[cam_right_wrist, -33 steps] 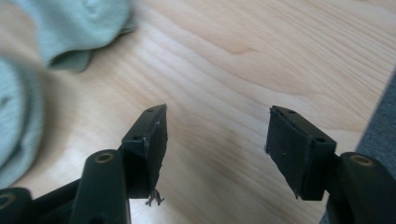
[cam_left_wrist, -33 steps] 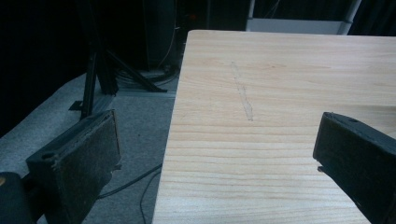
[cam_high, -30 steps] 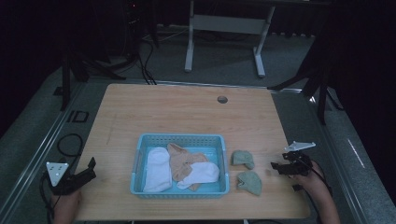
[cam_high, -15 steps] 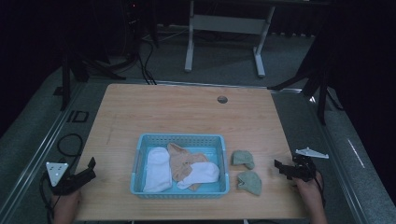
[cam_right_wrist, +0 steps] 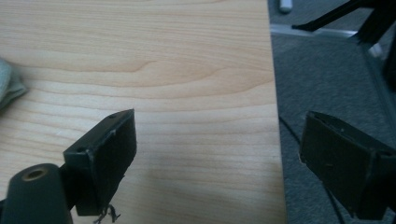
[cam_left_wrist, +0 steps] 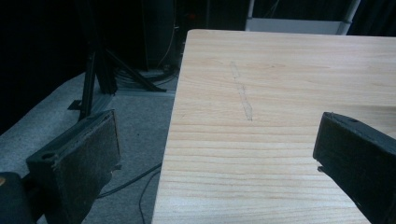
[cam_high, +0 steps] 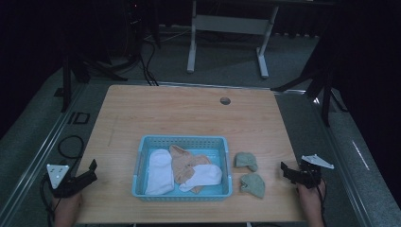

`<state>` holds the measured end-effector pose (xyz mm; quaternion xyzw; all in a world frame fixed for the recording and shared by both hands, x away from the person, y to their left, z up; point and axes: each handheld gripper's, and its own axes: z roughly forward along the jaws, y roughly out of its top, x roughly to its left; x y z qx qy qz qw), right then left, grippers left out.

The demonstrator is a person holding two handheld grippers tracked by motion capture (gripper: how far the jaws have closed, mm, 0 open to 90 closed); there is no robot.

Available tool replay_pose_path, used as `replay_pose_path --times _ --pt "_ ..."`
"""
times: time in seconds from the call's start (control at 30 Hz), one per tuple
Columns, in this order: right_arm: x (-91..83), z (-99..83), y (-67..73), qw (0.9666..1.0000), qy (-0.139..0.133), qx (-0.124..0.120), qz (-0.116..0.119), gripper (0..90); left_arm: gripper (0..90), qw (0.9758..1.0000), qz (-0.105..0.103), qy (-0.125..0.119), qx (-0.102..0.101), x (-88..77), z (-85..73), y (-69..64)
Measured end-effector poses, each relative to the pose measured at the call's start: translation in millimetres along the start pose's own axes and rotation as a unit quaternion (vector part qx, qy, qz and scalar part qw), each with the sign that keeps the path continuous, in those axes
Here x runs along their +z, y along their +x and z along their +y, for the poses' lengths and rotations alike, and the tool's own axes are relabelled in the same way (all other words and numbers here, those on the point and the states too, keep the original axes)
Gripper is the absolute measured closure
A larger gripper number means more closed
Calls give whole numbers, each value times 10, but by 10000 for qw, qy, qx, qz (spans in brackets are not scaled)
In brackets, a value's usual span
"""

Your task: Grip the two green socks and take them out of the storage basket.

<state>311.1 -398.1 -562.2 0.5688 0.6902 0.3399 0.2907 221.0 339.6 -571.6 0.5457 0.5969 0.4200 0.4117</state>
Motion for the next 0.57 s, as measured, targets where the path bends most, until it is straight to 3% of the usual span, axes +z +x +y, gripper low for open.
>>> replay_pose_path --times 0.07,0.27,0.57 --pt "-15 -8 7 9999 -81 42 -123 112 4 10000 -3 -7 -1 -1 -1 0" --pt "-47 -25 -48 9991 -260 322 -71 134 3 10000 -9 -16 -33 1 0 6" --pt "-31 -17 -28 9993 -176 258 -186 137 4 10000 -3 -38 -21 -3 -3 5"
